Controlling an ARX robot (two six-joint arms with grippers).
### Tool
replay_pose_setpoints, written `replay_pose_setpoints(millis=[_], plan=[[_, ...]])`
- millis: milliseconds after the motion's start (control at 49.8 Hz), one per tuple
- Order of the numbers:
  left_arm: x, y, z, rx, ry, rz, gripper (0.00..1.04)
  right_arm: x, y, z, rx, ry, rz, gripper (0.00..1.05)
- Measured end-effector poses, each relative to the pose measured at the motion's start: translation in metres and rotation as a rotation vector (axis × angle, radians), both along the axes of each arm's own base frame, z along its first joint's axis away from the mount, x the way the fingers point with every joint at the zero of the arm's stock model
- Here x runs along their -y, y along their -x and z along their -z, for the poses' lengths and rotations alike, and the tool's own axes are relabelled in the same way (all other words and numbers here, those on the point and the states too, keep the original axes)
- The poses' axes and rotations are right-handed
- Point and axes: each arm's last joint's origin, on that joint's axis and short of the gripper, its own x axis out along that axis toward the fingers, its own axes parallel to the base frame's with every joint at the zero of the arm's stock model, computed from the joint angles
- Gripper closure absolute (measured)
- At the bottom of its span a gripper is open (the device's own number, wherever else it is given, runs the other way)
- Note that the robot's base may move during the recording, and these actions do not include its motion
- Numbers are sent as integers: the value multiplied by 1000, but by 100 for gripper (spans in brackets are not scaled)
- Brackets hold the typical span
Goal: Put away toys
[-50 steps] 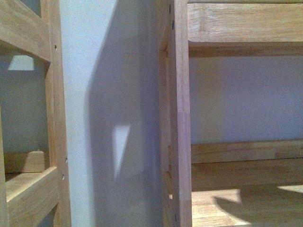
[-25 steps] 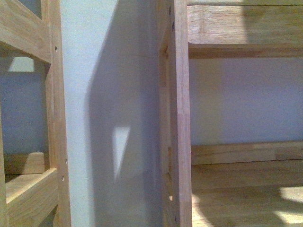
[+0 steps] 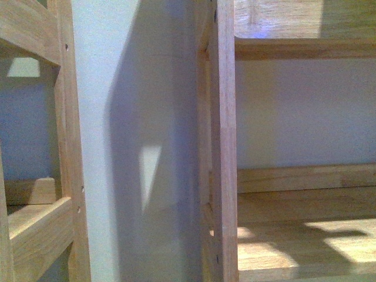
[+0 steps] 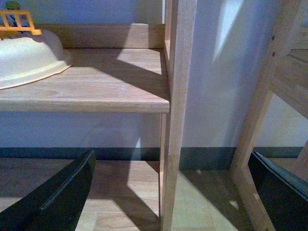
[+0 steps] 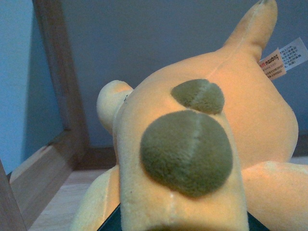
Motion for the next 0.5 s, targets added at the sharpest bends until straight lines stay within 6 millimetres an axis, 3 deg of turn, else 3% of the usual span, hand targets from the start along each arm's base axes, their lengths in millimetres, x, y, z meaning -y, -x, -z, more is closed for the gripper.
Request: replay_pose_setpoints(millis=[221, 502], plan=[[0, 0, 0, 0, 0, 0, 6, -3, -25, -2, -1, -52, -10, 85], [0, 0, 0, 0, 0, 0, 6, -16, -65, 13, 15, -46, 54, 85]])
